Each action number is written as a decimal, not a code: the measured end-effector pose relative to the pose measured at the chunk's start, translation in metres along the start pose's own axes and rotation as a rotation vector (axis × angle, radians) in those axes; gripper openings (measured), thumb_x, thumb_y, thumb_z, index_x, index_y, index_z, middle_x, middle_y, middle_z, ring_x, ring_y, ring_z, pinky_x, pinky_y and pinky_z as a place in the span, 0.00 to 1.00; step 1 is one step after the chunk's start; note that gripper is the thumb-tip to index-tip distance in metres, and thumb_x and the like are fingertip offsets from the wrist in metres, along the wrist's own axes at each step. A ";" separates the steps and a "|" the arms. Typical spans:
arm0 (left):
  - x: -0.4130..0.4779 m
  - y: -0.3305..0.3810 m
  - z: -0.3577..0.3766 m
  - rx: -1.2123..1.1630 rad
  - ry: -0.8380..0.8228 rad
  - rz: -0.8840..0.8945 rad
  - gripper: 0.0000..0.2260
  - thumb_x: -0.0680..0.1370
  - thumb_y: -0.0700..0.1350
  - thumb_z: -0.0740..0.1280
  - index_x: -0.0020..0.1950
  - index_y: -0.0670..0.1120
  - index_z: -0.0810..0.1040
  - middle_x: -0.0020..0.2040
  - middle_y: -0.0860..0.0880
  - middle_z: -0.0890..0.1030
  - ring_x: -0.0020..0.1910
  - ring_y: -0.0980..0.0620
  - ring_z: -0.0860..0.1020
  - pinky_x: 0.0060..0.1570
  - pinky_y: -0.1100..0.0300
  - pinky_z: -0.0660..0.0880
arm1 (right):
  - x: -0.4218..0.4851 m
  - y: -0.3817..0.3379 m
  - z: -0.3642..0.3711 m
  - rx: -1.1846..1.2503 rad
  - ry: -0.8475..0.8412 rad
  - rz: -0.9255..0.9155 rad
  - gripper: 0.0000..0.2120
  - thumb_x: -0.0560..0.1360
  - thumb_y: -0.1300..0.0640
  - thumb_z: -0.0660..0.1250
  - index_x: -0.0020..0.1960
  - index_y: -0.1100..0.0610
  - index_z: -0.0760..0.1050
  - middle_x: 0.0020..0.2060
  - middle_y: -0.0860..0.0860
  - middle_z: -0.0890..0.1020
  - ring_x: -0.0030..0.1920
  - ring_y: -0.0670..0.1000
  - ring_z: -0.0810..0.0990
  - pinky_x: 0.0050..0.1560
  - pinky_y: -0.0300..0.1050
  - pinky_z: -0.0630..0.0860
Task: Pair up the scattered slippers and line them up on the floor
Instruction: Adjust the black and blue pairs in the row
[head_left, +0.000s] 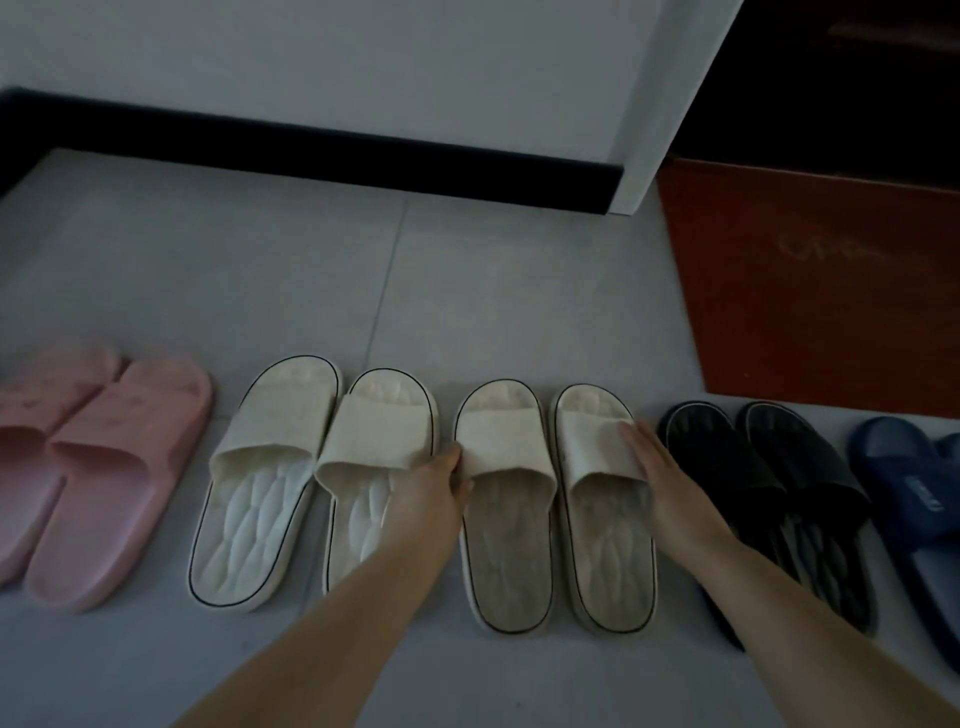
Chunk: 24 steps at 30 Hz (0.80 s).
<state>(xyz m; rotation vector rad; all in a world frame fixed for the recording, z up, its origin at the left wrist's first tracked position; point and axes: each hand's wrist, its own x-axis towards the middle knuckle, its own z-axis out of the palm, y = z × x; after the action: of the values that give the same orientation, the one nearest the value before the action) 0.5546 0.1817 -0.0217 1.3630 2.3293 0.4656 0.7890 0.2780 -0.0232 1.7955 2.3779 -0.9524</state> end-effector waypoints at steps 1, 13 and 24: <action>0.001 0.001 0.000 -0.017 -0.016 0.018 0.12 0.77 0.51 0.60 0.59 0.51 0.73 0.52 0.51 0.81 0.44 0.50 0.76 0.32 0.61 0.62 | 0.000 0.000 0.001 0.005 0.012 0.009 0.36 0.76 0.69 0.57 0.75 0.44 0.48 0.76 0.43 0.47 0.73 0.51 0.60 0.70 0.45 0.60; 0.009 0.010 0.013 -0.100 -0.146 0.048 0.20 0.80 0.44 0.54 0.72 0.45 0.61 0.57 0.44 0.78 0.53 0.47 0.77 0.43 0.61 0.66 | -0.003 -0.006 -0.006 -0.035 -0.011 0.060 0.34 0.77 0.67 0.57 0.75 0.46 0.47 0.77 0.47 0.46 0.74 0.55 0.57 0.71 0.47 0.58; 0.003 0.008 0.004 -0.082 -0.230 0.054 0.20 0.79 0.45 0.58 0.71 0.44 0.61 0.56 0.44 0.78 0.51 0.49 0.77 0.41 0.63 0.66 | -0.002 -0.022 -0.009 -0.026 -0.054 0.084 0.35 0.76 0.66 0.61 0.76 0.50 0.47 0.77 0.50 0.46 0.75 0.55 0.55 0.73 0.48 0.56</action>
<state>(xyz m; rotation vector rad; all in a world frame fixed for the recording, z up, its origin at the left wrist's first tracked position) 0.5612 0.1884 -0.0215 1.3662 2.0708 0.3930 0.7730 0.2773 -0.0052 1.8201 2.2539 -0.9439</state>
